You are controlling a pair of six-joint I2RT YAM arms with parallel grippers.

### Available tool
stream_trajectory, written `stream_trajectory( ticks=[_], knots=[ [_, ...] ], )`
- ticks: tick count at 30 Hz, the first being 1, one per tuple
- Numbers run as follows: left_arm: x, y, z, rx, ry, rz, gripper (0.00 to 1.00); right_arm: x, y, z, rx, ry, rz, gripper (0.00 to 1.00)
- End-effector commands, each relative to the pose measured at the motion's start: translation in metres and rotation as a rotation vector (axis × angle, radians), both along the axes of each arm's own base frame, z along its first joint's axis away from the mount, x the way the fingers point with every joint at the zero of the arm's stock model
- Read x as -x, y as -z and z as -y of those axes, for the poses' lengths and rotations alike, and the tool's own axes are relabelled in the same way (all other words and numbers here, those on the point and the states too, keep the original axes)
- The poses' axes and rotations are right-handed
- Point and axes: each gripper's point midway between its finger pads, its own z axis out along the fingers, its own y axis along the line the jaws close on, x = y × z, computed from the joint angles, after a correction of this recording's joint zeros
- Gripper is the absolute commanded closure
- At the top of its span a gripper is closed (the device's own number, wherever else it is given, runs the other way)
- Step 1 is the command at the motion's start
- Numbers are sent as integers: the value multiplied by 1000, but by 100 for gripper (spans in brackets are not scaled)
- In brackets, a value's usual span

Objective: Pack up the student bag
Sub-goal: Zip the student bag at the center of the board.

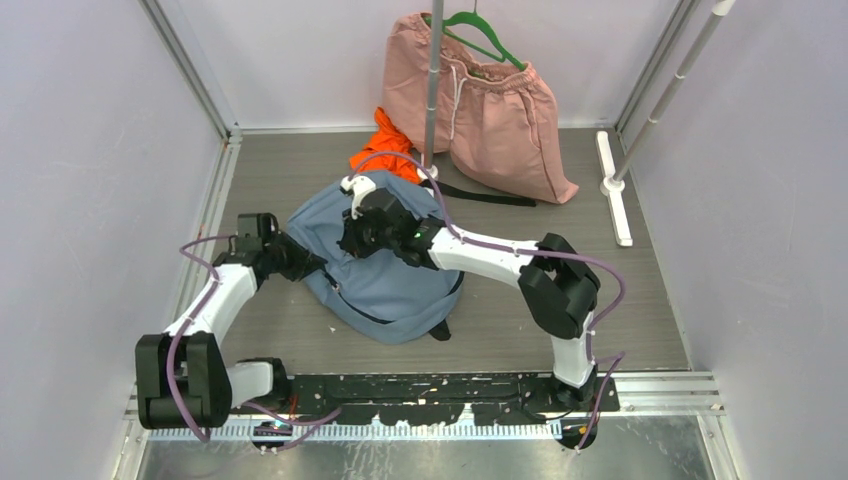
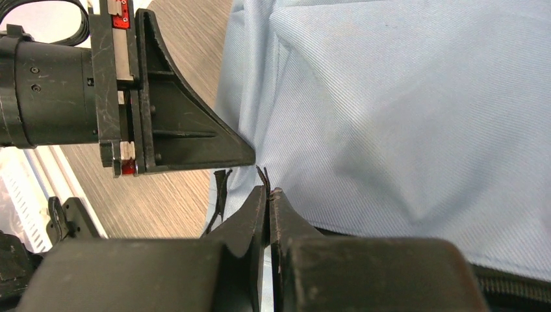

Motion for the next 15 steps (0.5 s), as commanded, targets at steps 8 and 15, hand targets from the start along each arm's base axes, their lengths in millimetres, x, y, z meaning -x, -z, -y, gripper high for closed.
stream_trajectory(
  ticks=[8,15],
  knots=[
    [-5,-21,-10,-80,6,89,100,-24,-75,25,-143,96,139,99],
    [10,-11,-17,-101,7,53,100,-54,-68,47,-198,129,55,99]
  ],
)
